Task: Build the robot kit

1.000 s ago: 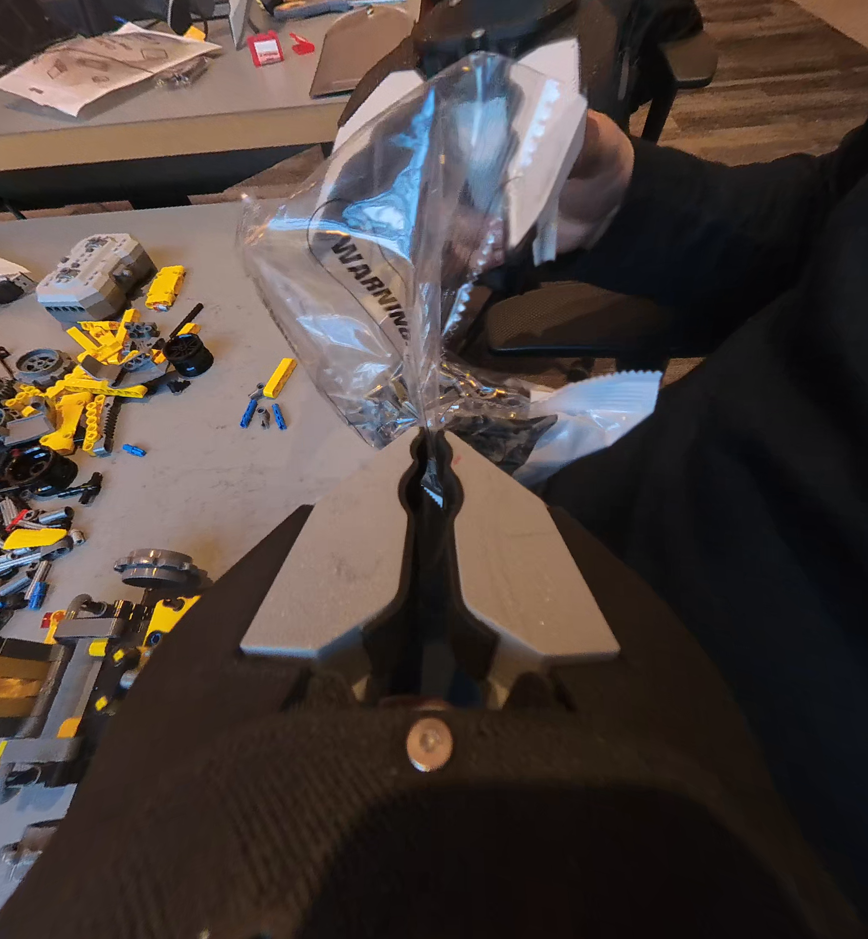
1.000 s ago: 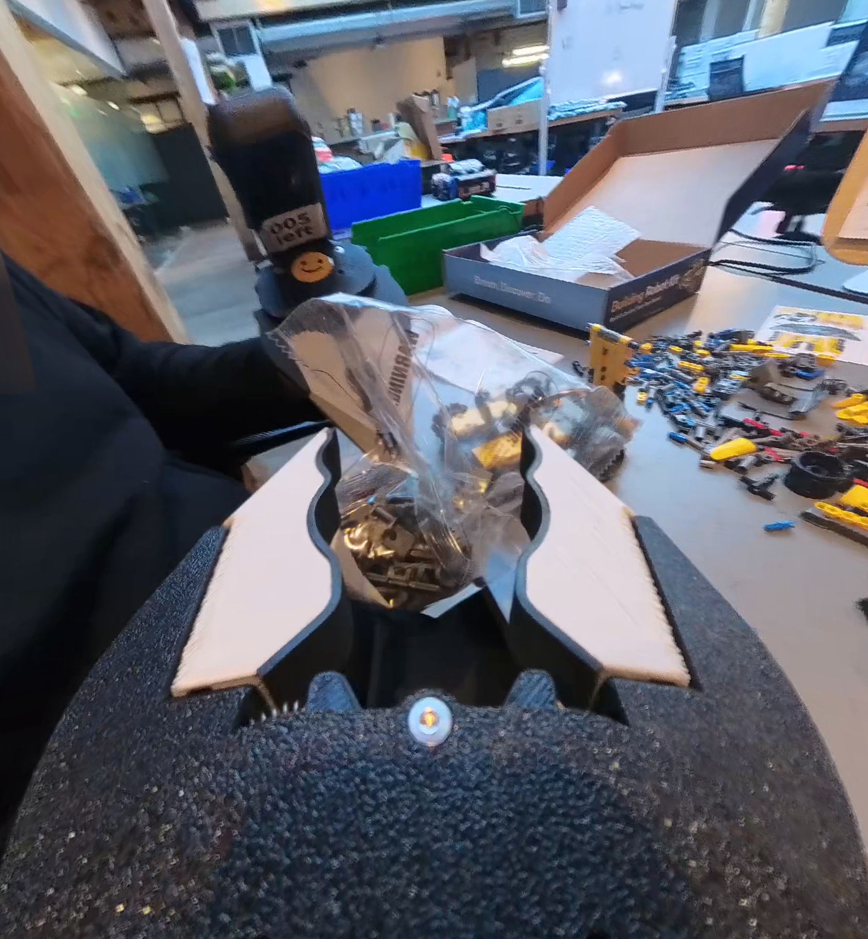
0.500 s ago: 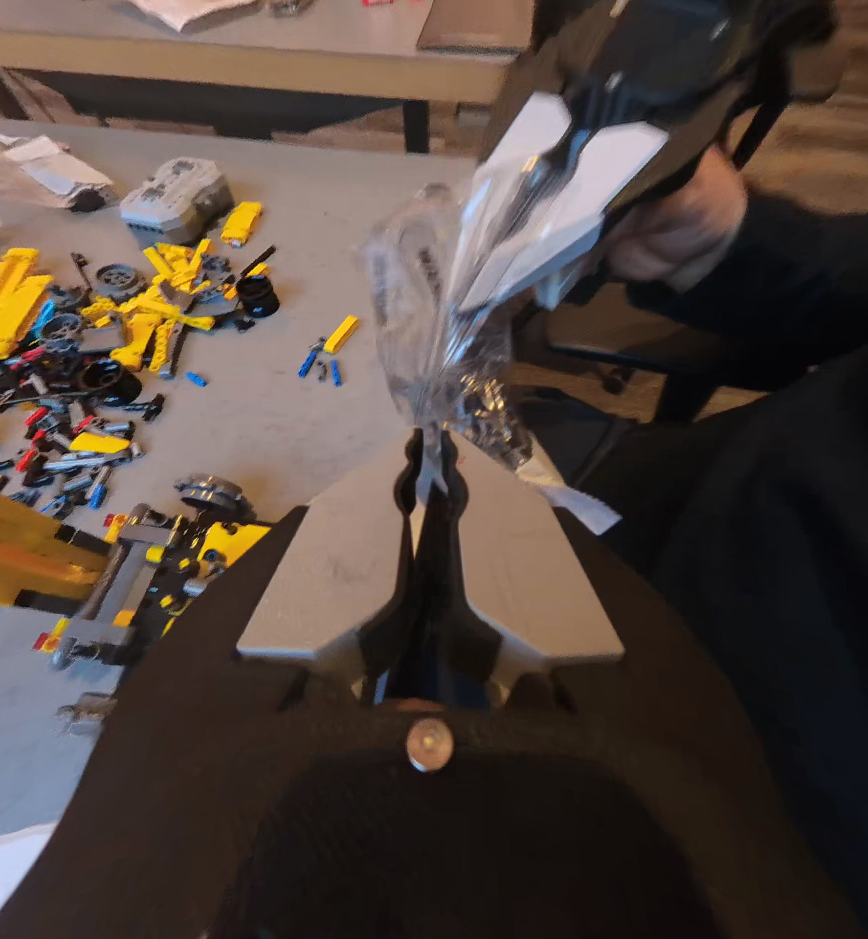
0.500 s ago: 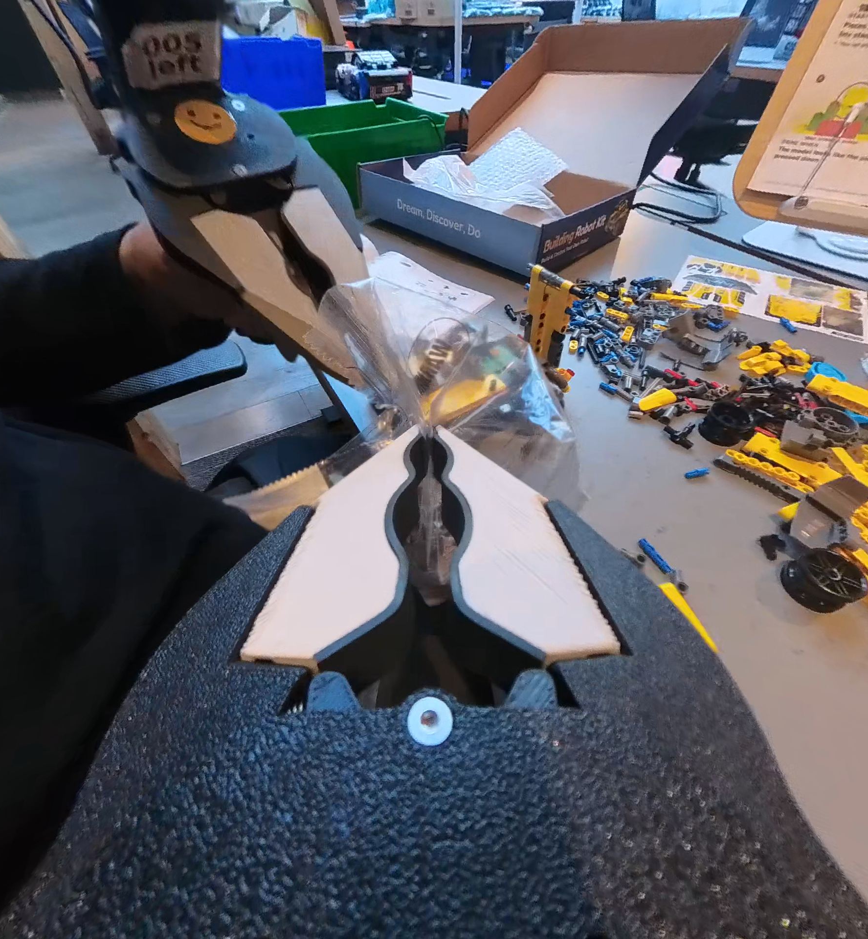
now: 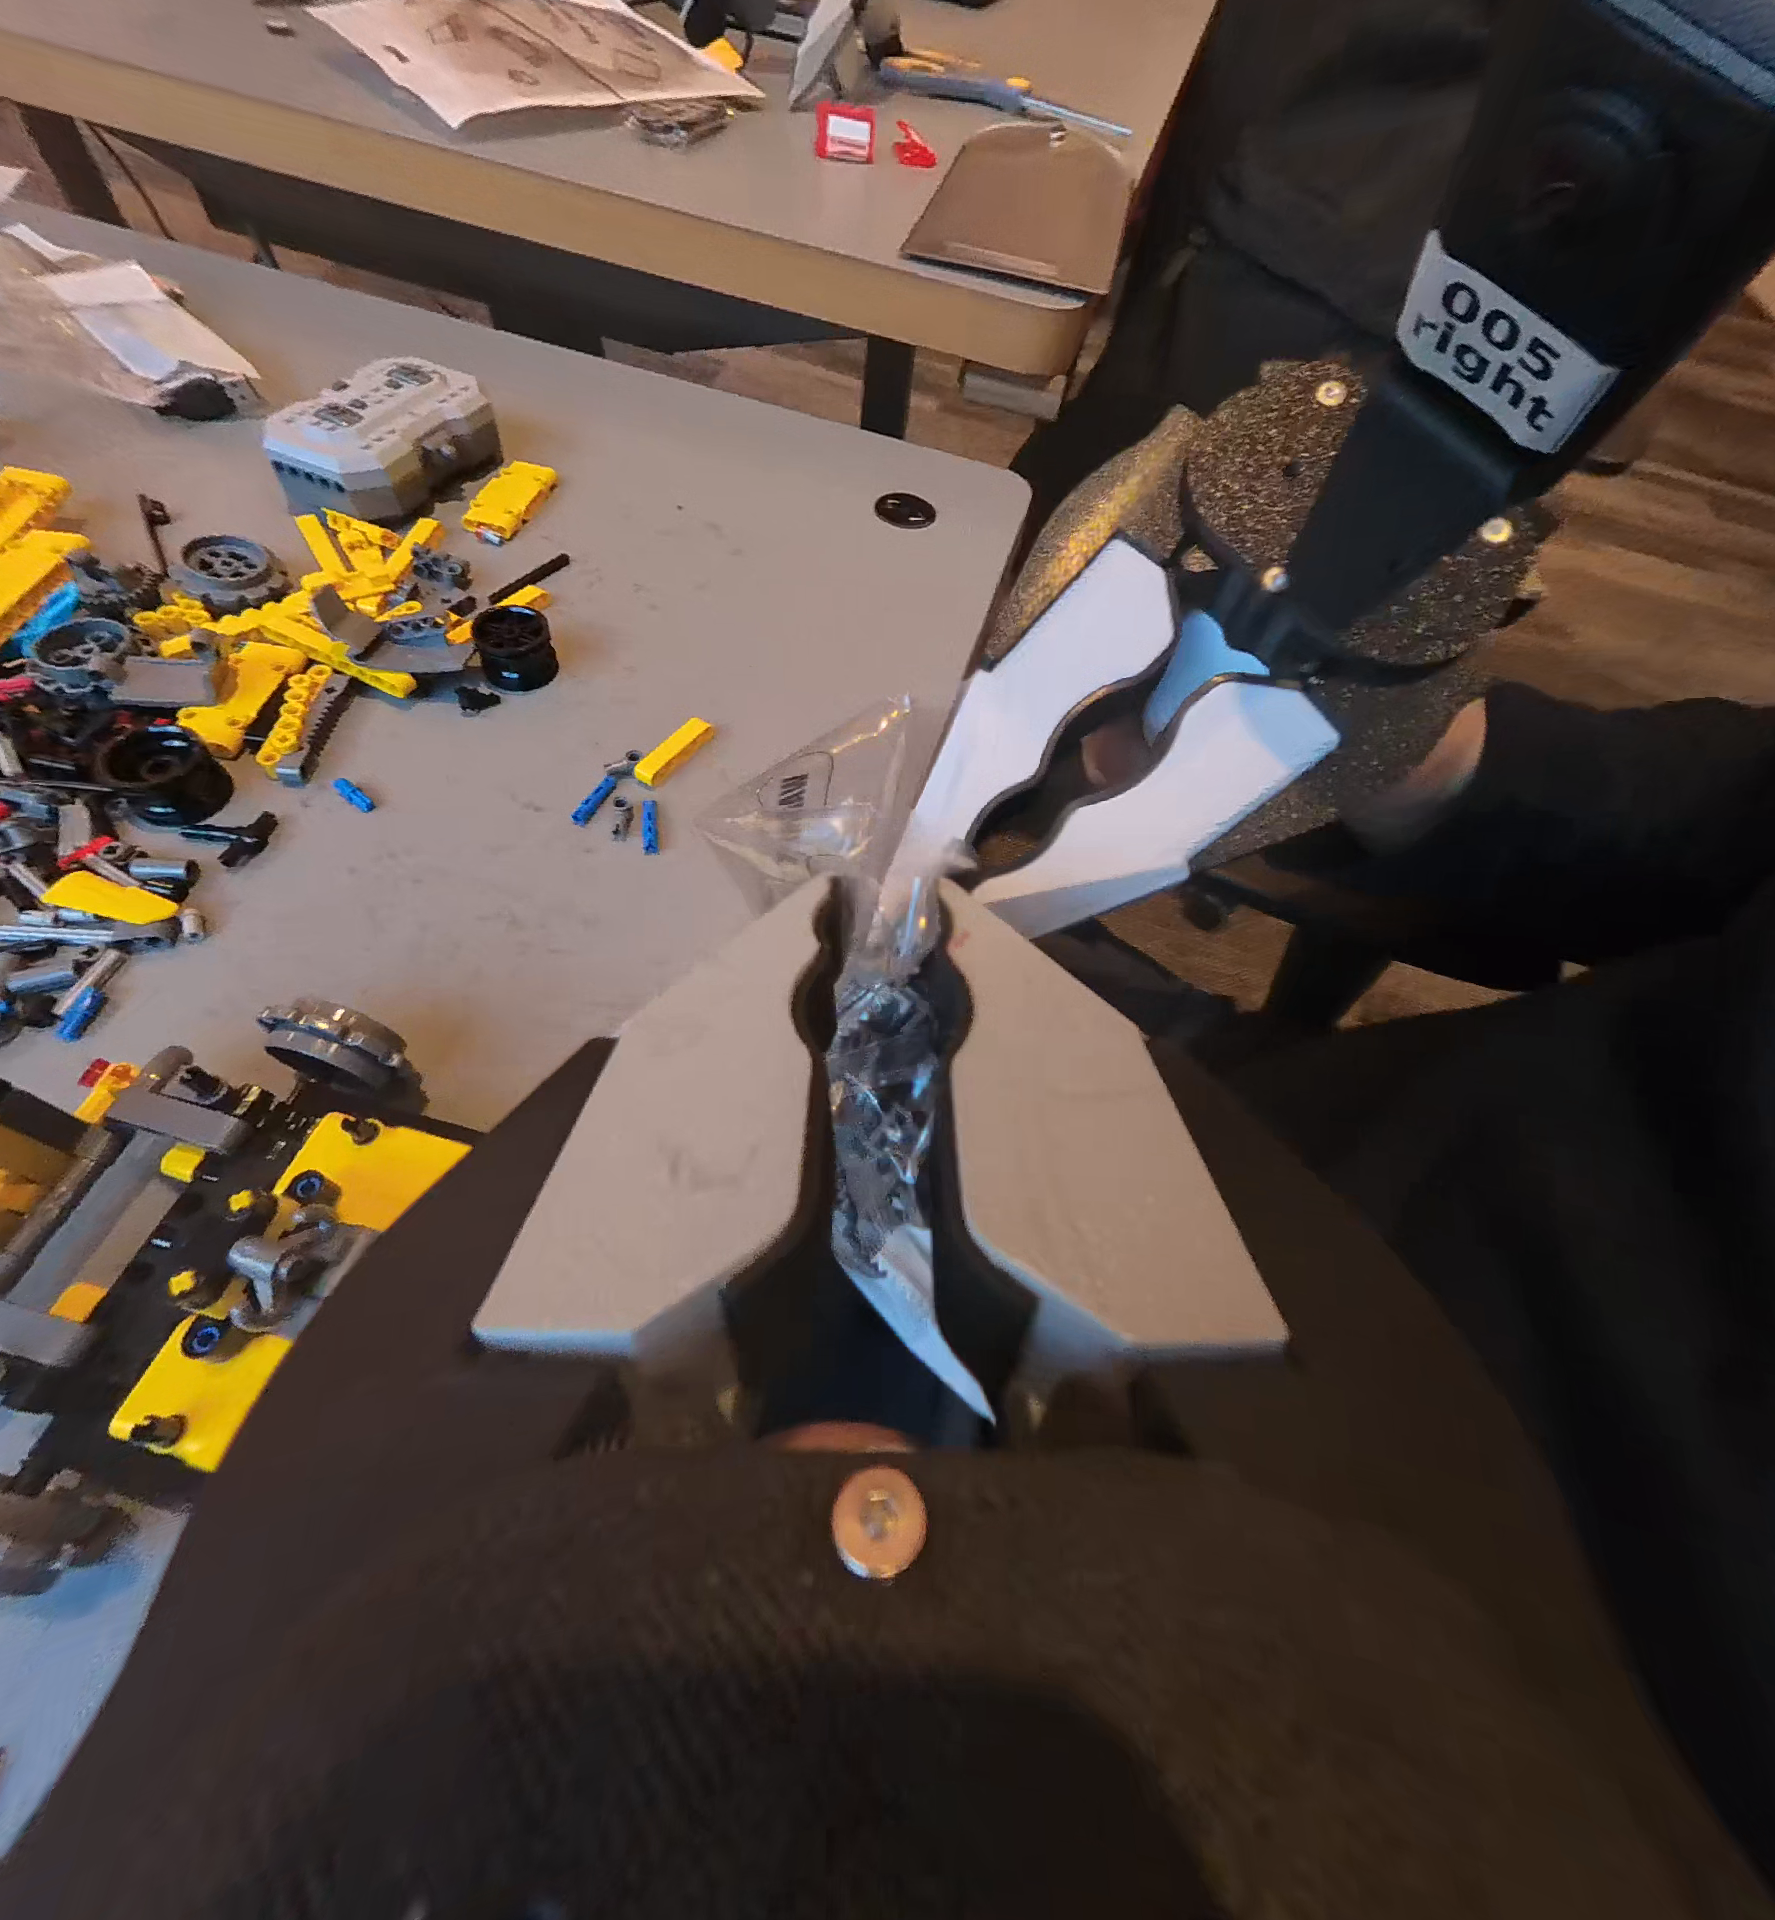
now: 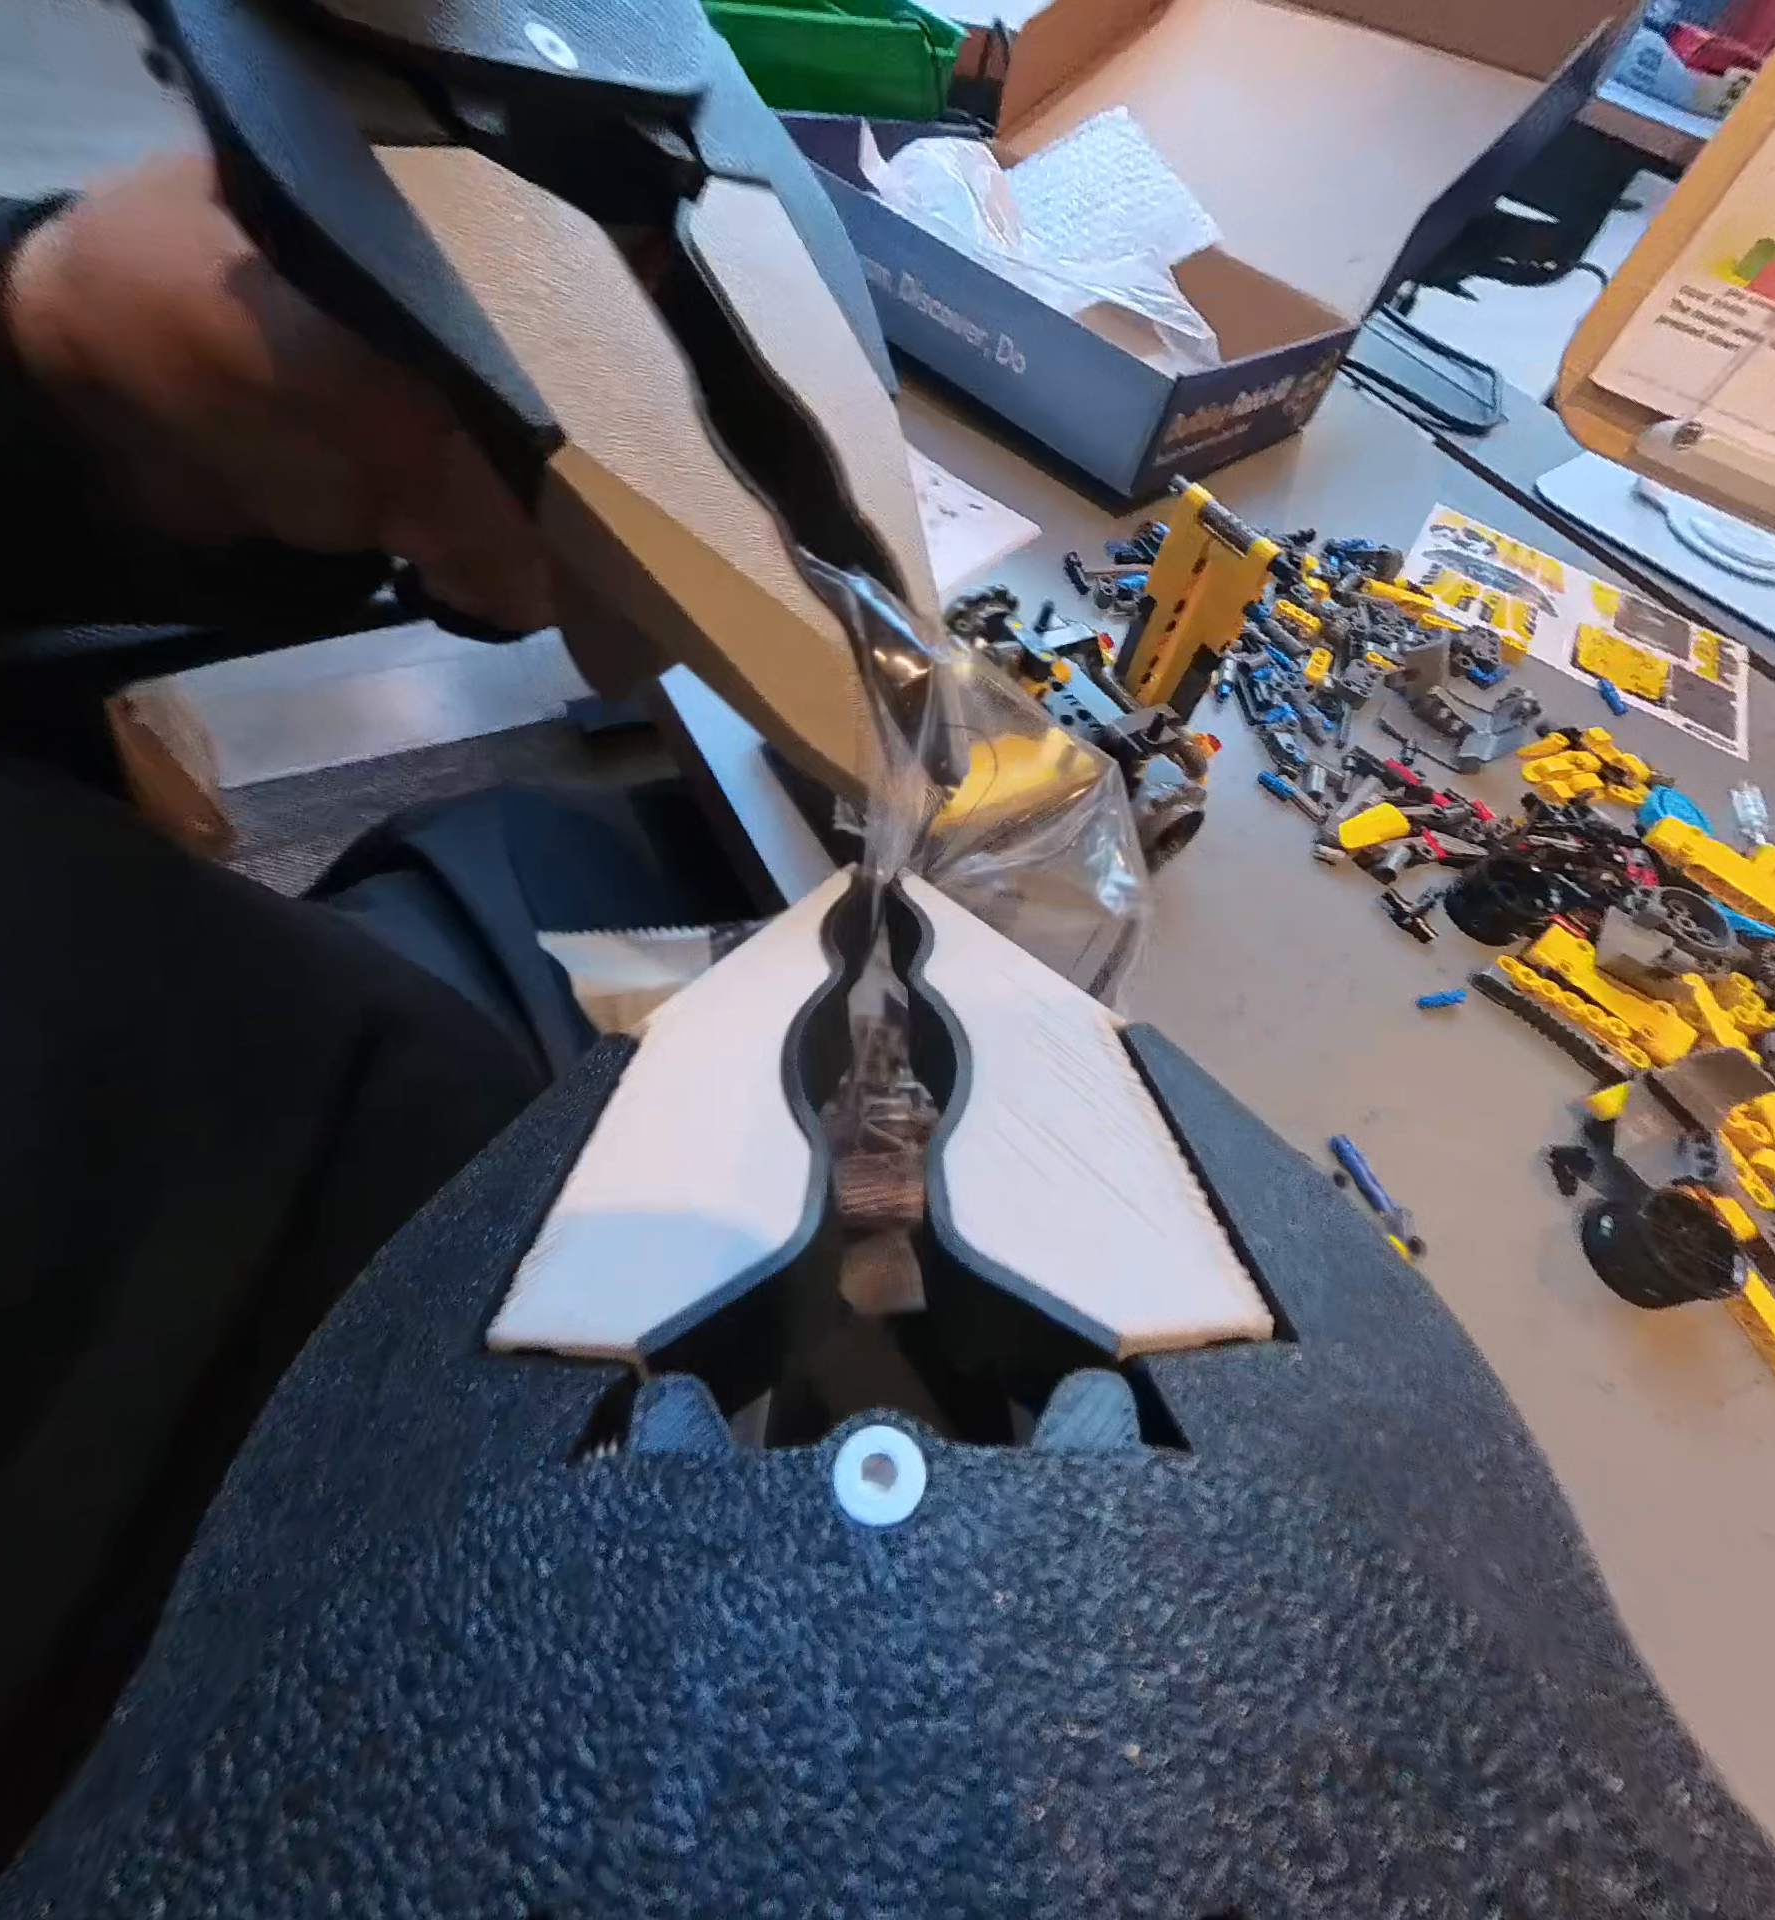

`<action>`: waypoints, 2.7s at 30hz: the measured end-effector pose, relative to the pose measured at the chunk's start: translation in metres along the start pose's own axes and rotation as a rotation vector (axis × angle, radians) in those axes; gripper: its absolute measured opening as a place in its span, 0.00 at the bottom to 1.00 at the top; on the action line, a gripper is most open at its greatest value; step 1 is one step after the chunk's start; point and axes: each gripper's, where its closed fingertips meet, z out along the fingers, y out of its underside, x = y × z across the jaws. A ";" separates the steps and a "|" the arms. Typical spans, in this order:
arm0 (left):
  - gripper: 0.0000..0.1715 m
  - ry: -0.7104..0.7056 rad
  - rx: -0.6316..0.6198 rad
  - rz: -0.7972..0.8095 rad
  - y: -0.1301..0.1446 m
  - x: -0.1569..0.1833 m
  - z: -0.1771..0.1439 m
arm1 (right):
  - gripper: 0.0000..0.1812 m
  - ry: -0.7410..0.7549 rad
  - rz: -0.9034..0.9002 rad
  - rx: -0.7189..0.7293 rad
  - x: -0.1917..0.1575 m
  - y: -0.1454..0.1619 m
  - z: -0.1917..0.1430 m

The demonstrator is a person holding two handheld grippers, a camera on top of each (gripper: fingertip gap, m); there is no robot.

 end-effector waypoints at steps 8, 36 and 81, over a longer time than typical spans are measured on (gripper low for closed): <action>0.00 0.067 0.029 -0.066 0.001 -0.005 -0.008 | 0.06 0.021 0.153 0.136 0.030 -0.008 -0.057; 0.39 0.263 -0.196 -0.042 0.053 0.010 -0.034 | 0.00 -0.312 0.291 0.171 0.000 -0.031 -0.044; 0.00 0.064 0.118 -0.124 0.019 -0.003 -0.041 | 0.00 -0.352 0.378 0.245 -0.010 -0.004 -0.046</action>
